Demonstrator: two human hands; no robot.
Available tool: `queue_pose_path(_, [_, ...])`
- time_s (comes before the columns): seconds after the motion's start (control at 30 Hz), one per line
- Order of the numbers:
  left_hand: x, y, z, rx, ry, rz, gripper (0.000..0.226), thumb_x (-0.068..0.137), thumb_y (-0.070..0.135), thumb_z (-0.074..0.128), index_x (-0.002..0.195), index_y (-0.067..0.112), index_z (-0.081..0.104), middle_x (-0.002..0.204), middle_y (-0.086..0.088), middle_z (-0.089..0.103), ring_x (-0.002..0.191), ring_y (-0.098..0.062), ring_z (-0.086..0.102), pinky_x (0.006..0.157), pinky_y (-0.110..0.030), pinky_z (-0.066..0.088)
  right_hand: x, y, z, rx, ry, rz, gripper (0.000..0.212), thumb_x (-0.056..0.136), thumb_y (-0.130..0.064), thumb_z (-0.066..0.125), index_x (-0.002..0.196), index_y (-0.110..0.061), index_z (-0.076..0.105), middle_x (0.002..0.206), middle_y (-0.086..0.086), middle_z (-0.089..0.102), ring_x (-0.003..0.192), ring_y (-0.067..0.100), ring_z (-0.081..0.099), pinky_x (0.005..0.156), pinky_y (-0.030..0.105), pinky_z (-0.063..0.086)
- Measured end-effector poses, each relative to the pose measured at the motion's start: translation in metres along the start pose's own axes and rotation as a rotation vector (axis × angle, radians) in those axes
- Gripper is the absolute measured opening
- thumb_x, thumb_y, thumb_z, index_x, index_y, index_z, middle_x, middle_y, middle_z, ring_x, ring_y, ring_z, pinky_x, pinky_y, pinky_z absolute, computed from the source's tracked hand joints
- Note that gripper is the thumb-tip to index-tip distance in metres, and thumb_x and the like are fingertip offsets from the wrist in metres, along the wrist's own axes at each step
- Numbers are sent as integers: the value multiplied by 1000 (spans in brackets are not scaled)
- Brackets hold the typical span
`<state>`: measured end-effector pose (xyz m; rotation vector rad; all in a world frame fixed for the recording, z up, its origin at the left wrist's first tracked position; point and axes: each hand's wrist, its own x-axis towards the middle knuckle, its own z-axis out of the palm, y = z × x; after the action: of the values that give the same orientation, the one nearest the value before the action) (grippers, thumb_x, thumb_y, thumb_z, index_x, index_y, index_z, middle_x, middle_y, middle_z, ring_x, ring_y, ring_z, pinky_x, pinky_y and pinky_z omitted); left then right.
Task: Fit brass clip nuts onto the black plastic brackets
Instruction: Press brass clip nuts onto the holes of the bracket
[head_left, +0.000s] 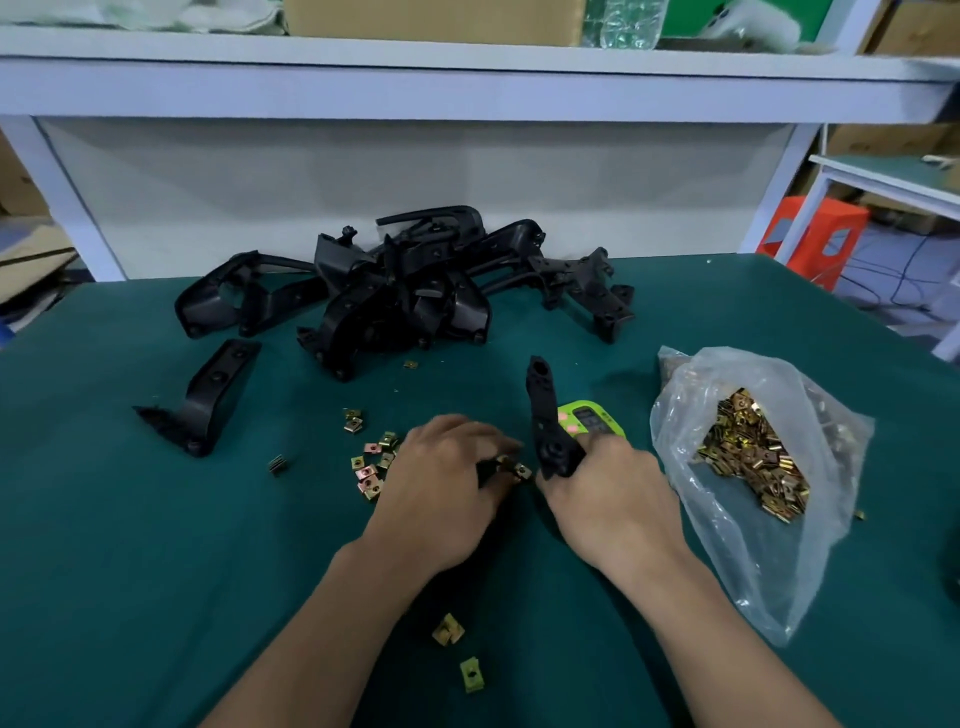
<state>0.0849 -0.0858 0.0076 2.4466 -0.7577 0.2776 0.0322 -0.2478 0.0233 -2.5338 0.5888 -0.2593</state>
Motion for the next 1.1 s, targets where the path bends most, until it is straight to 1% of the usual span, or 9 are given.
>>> queue_pose_path(0.1, [0, -2, 3, -6, -16, -31, 17, 91, 33, 74, 107, 37, 80, 103, 10, 68, 105, -15, 54, 91, -33, 40, 2, 2, -1, -6, -16, 20, 27, 83, -51, 65, 93, -27, 63, 75, -1, 53, 72, 29, 48, 63, 33, 38])
queue_pose_path(0.2, [-4, -6, 0, -17, 56, -64, 8, 87, 34, 78, 95, 33, 81, 87, 12, 64, 92, -12, 49, 81, -28, 31, 2, 2, -1, -13, -18, 17, 26, 83, -51, 65, 93, -27, 64, 72, -2, 52, 69, 29, 48, 63, 33, 38])
queue_pose_path(0.3, [-9, -7, -1, 22, 111, -88, 6, 84, 33, 81, 90, 30, 80, 90, 14, 70, 92, -11, 53, 81, -23, 24, 1, 1, 1, -48, -15, -7, 28, 84, -51, 64, 97, -27, 64, 79, 2, 55, 77, 31, 48, 67, 33, 38])
queue_pose_path(0.47, [-14, -5, -4, -49, 153, -164, 16, 86, 21, 79, 96, 33, 81, 88, 13, 65, 87, -14, 54, 81, -20, 34, 2, 1, 3, -42, 11, -22, 25, 84, -50, 63, 94, -27, 65, 74, -2, 54, 75, 31, 49, 65, 33, 36])
queue_pose_path(0.63, [-16, -7, -7, -272, 157, -242, 19, 92, 19, 73, 98, 37, 79, 97, 21, 64, 96, 7, 59, 76, 1, 39, 0, 1, 4, 14, 33, -116, 14, 82, -43, 67, 85, -31, 61, 61, -10, 45, 65, 27, 46, 62, 32, 37])
queue_pose_path(0.73, [-18, -6, -10, -149, 67, -182, 20, 93, 15, 67, 100, 31, 78, 90, 25, 59, 92, -3, 56, 76, -1, 35, -4, -1, 7, -84, 67, -213, 21, 81, -54, 67, 87, -34, 62, 59, -9, 44, 64, 28, 45, 61, 32, 35])
queue_pose_path(0.83, [-19, -6, -10, -79, 75, -109, 20, 89, 7, 68, 101, 19, 80, 97, 11, 73, 99, -12, 55, 80, 0, 29, -6, -6, 11, -75, 48, -226, 23, 83, -52, 68, 92, -31, 64, 76, -2, 65, 72, 32, 54, 63, 33, 37])
queue_pose_path(0.97, [-18, 1, -9, -47, 149, -58, 22, 83, 19, 72, 103, 19, 81, 103, 8, 77, 104, -12, 59, 87, -24, 41, -5, -5, 12, -36, 42, -182, 13, 84, -38, 68, 83, -29, 60, 67, -6, 55, 72, 32, 53, 65, 33, 38])
queue_pose_path(1.1, [-21, 7, -10, -142, 153, -36, 27, 74, 26, 80, 100, 31, 80, 94, 22, 67, 94, -3, 58, 84, -21, 45, -5, -5, 8, 120, 0, -117, 17, 82, -31, 70, 72, -28, 56, 59, -9, 54, 69, 28, 56, 63, 32, 43])
